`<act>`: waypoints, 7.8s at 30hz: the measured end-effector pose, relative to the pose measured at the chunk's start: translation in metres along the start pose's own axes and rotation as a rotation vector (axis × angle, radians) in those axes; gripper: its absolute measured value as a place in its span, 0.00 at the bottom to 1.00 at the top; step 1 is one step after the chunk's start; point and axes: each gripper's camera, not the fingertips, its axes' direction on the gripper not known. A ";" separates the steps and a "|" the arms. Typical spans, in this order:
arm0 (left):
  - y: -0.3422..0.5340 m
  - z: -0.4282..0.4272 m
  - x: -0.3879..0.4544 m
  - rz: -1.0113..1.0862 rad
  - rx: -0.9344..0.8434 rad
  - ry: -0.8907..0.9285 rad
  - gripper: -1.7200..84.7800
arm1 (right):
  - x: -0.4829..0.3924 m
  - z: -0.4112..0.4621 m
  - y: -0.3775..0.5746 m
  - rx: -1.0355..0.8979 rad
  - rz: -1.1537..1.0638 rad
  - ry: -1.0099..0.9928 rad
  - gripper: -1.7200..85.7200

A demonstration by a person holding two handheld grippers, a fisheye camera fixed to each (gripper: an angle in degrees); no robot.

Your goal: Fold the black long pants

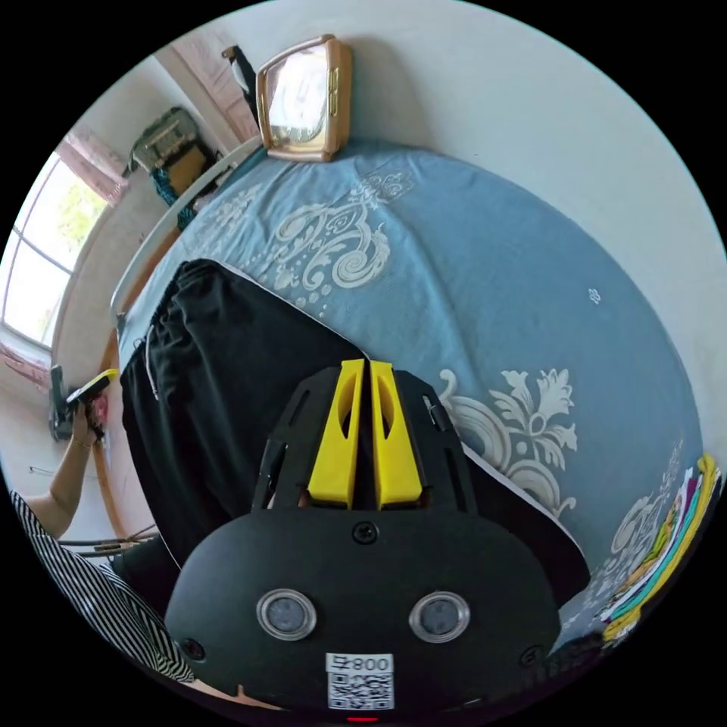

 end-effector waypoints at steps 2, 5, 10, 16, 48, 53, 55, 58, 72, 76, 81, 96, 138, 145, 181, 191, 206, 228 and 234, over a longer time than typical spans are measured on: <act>0.003 -0.011 0.004 -0.002 0.031 0.008 0.10 | 0.016 -0.016 0.024 0.048 0.053 -0.065 0.05; 0.009 -0.024 0.017 0.010 0.065 0.028 0.10 | 0.022 -0.031 0.070 0.090 0.067 -0.201 0.06; 0.014 -0.014 0.067 0.183 -0.017 0.134 0.09 | -0.042 -0.029 0.159 -0.007 -0.039 -0.325 0.06; 0.022 0.021 0.089 0.209 -0.210 0.022 0.04 | -0.136 0.012 0.221 -0.215 -0.179 -0.337 0.08; -0.018 0.116 0.279 0.443 -0.256 0.030 0.02 | -0.115 -0.019 0.313 -0.188 0.026 0.121 0.02; -0.039 0.132 0.294 0.387 -0.308 0.127 0.03 | -0.099 -0.025 0.311 -0.162 0.079 0.009 0.02; -0.051 0.127 0.305 0.387 -0.238 0.164 0.03 | -0.084 -0.030 0.306 -0.189 0.128 -0.085 0.03; -0.083 0.119 0.324 0.409 -0.093 0.243 0.03 | -0.056 -0.049 0.295 -0.089 0.175 -0.179 0.04; -0.294 0.252 0.477 0.706 -0.224 -0.021 0.08 | 0.026 -0.069 0.072 0.044 -0.084 -0.094 0.11; -0.319 0.279 0.506 0.757 -0.261 -0.082 0.08 | 0.020 -0.048 0.010 -0.008 -0.172 -0.013 0.11; -0.344 0.320 0.533 0.781 -0.318 -0.149 0.09 | 0.013 -0.014 -0.035 -0.119 -0.239 0.110 0.11; -0.360 0.374 0.558 0.746 -0.375 -0.137 0.05 | 0.001 0.022 -0.077 -0.216 -0.247 0.101 0.09; -0.105 0.213 0.379 0.650 -0.118 0.068 0.04 | -0.243 -0.153 0.144 -0.040 -0.251 0.038 0.03; -0.037 0.232 0.323 0.575 -0.199 0.059 0.03 | -0.284 -0.147 0.188 -0.131 -0.224 0.033 0.03; 0.136 0.409 0.198 0.620 -0.288 0.265 0.04 | -0.157 -0.268 0.328 0.165 0.372 -0.331 0.10; 0.178 0.559 0.344 0.884 -0.429 0.539 0.08 | -0.059 -0.287 0.244 0.038 0.513 -0.037 0.13; 0.230 0.625 0.308 0.854 -0.414 0.593 0.03 | -0.021 -0.365 0.325 0.216 0.520 -0.251 0.04; 0.364 0.664 0.309 1.298 -0.625 0.516 0.03 | -0.005 -0.402 0.660 0.395 0.975 -0.476 0.03; 0.360 0.660 0.292 1.269 -0.641 0.540 0.03 | -0.016 -0.408 0.685 0.453 1.052 -0.478 0.03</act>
